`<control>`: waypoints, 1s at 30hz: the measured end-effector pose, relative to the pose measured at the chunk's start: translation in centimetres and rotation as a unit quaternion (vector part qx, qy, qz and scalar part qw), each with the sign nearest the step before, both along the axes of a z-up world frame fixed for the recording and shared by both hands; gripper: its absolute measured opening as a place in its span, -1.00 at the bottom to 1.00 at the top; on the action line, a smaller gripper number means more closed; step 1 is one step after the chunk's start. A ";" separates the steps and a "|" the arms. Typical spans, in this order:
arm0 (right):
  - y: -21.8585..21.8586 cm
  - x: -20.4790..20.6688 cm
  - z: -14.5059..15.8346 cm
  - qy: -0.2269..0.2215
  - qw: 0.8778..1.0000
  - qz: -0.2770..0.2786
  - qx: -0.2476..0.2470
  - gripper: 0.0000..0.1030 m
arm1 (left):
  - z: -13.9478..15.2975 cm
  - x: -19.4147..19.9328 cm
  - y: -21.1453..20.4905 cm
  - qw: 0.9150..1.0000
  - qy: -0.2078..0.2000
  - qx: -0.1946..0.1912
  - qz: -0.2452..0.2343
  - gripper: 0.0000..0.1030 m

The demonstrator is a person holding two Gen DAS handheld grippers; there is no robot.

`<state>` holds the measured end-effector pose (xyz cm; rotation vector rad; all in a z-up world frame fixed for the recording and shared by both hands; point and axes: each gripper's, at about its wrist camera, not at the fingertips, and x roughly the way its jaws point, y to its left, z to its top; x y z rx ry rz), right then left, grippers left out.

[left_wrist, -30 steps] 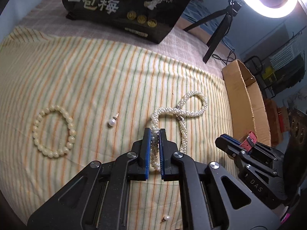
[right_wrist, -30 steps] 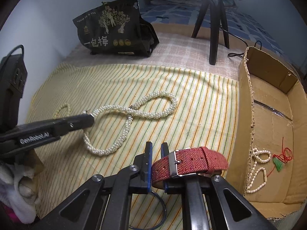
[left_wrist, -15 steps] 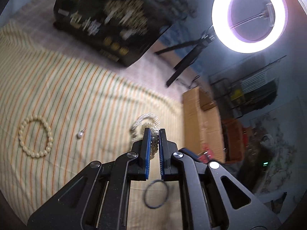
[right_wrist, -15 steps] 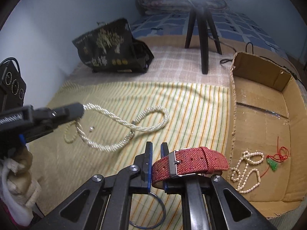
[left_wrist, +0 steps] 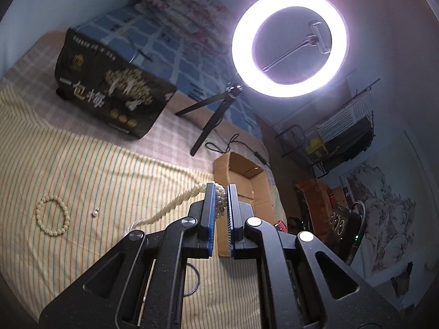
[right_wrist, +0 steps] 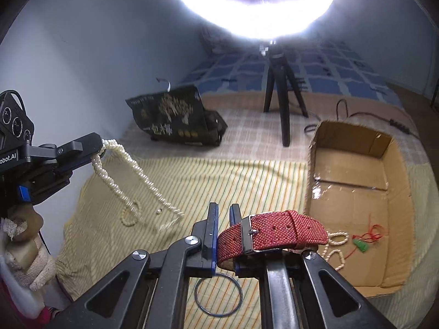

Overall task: Organize jewelry
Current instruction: 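Carry the necklace in the left tool while the right carries the watch to the box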

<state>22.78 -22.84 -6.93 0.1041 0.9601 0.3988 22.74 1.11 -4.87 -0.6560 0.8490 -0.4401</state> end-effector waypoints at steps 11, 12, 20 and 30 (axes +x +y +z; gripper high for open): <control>-4.3 -0.6 4.7 -0.038 0.999 -0.021 -0.027 -0.88 | 4.5 -1.0 -4.1 0.998 -0.044 0.020 -0.035 -0.90; -4.8 -0.6 4.9 -0.039 0.999 -0.023 -0.029 -0.88 | 4.8 -0.9 -4.7 0.998 -0.047 0.021 -0.040 -0.90; -10.6 1.2 5.6 -0.032 0.997 -0.053 -0.039 -0.88 | 6.5 0.0 -9.5 0.995 -0.066 0.027 -0.075 -0.90; -15.4 5.8 3.5 -0.008 0.997 -0.067 -0.032 -0.88 | 6.8 2.7 -15.6 0.990 -0.077 0.040 -0.114 -0.90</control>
